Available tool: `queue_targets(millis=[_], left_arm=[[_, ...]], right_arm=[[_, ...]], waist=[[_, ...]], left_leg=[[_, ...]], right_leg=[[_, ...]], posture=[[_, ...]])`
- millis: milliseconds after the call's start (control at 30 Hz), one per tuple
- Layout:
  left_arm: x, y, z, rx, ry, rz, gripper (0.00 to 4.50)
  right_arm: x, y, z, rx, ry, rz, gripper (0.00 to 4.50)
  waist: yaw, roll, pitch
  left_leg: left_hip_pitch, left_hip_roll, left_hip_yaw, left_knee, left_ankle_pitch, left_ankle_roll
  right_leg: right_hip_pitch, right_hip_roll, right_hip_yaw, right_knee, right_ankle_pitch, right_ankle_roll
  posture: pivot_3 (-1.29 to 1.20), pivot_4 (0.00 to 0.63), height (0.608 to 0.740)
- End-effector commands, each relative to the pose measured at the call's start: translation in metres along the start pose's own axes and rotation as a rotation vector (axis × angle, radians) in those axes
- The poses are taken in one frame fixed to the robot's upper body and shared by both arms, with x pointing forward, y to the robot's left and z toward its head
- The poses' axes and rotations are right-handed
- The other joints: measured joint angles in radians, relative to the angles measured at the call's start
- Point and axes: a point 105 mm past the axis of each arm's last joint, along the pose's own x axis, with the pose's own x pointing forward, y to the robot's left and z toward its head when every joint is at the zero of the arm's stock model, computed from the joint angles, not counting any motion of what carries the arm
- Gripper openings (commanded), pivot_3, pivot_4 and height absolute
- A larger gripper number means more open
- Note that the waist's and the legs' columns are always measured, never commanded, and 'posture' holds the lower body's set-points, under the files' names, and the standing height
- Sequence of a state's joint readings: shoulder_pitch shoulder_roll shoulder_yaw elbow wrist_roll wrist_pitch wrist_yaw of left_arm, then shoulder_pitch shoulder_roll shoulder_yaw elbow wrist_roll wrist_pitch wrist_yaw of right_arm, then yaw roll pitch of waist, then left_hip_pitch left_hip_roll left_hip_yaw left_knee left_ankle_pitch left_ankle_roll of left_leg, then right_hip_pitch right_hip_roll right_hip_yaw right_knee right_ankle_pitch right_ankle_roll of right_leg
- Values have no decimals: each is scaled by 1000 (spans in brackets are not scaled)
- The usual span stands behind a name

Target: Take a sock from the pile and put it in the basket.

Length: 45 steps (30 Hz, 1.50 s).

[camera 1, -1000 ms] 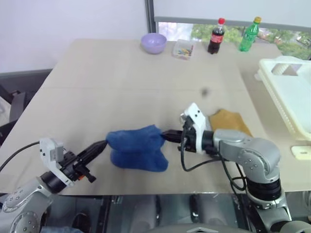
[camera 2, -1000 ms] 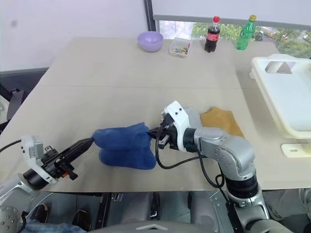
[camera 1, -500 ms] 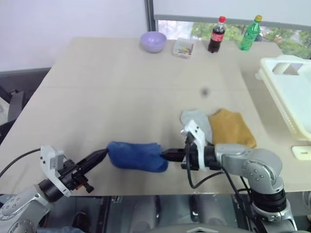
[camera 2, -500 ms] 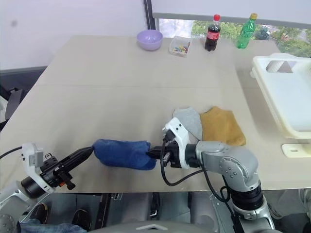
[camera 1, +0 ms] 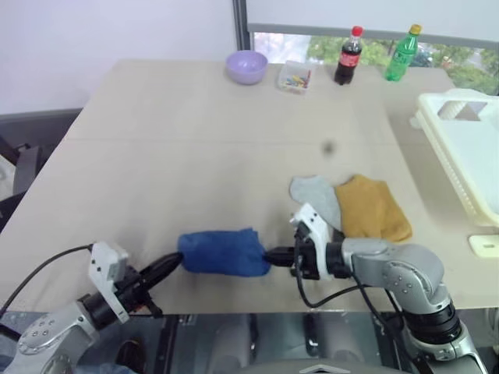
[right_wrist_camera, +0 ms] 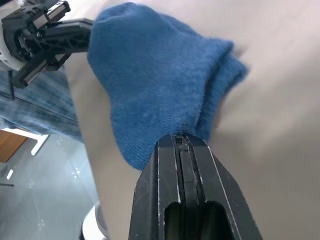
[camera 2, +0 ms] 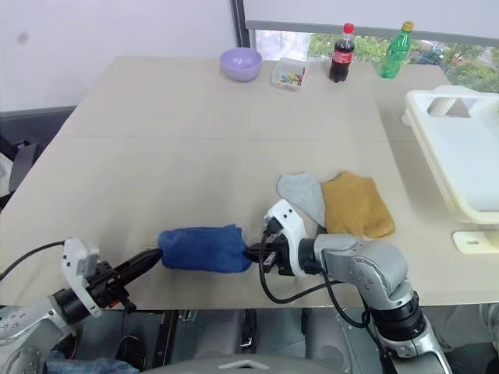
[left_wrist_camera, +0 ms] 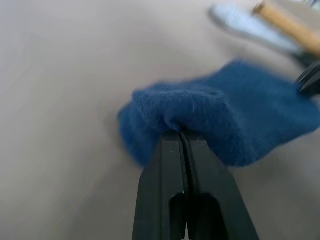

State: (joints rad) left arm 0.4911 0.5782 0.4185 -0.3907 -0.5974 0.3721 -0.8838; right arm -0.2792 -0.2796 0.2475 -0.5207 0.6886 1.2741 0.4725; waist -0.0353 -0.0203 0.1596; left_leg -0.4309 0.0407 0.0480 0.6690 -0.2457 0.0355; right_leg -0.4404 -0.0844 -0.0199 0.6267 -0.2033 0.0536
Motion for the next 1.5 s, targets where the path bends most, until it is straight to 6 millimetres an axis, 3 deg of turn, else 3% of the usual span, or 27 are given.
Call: queue_targets(millis=[33,100,233,400,633,867,967,1033,1067,1233,1500], left_arm=[[4,5,-9,36,31,48,52],[6,9,-13,41,46,77,52],[9,11,-12,42,38,76,0],[11,9,-13,34,42,64,0],[22,3,-12,11,26,38,0],[21,1,-12,11,23,33,0],[20,1,-12,11,23,35,0],[20,1,-12,12,23,35,0],[20,1,-12,11,20,38,0],[28,2,-2,-6,-24,43,0],[68,5,44,-60,-214,102,0]], right_arm=[[1,3,1,-9,-10,21,0],[1,4,0,-10,-7,26,0],[1,-2,3,-8,-27,-4,1787],[1,1,5,-9,-47,24,1787],[9,17,-11,-21,56,170,1787],[20,3,-17,46,87,139,1787],[21,-1,-15,62,80,120,967],[20,-5,-13,66,69,99,88],[20,-6,-12,64,65,89,39],[9,-28,4,28,23,-1,39],[-20,-63,43,-66,-38,-144,39]], waist=[[0,0,0],[3,0,0],[4,0,-1],[4,1,-1],[17,2,-2],[21,2,-7],[21,3,-8],[21,2,-10],[20,2,-10],[24,2,-10],[26,3,-9]], left_leg=[[0,0,0,0,0,0],[0,0,0,0,0,0],[1,0,-1,0,0,0],[1,0,0,0,0,0],[2,0,0,1,0,0],[4,0,0,1,0,0],[4,0,0,1,0,0],[4,0,0,1,0,0],[6,0,0,1,0,0],[11,3,0,1,-1,-1],[9,-1,0,1,0,0]], right_leg=[[0,0,0,0,0,0],[0,0,0,0,0,0],[0,0,0,1,0,0],[1,0,0,1,0,0],[1,0,0,1,0,0],[3,0,0,1,0,0],[3,0,0,1,0,0],[3,0,0,1,0,0],[5,1,0,1,0,0],[9,-1,0,1,-1,3],[10,-1,0,1,1,-1]], posture=[[0,150,730],[0,150,730],[0,150,730],[0,150,730],[0,150,730],[0,150,730],[0,150,730],[0,150,730],[0,150,730],[0,150,730],[0,150,730]])
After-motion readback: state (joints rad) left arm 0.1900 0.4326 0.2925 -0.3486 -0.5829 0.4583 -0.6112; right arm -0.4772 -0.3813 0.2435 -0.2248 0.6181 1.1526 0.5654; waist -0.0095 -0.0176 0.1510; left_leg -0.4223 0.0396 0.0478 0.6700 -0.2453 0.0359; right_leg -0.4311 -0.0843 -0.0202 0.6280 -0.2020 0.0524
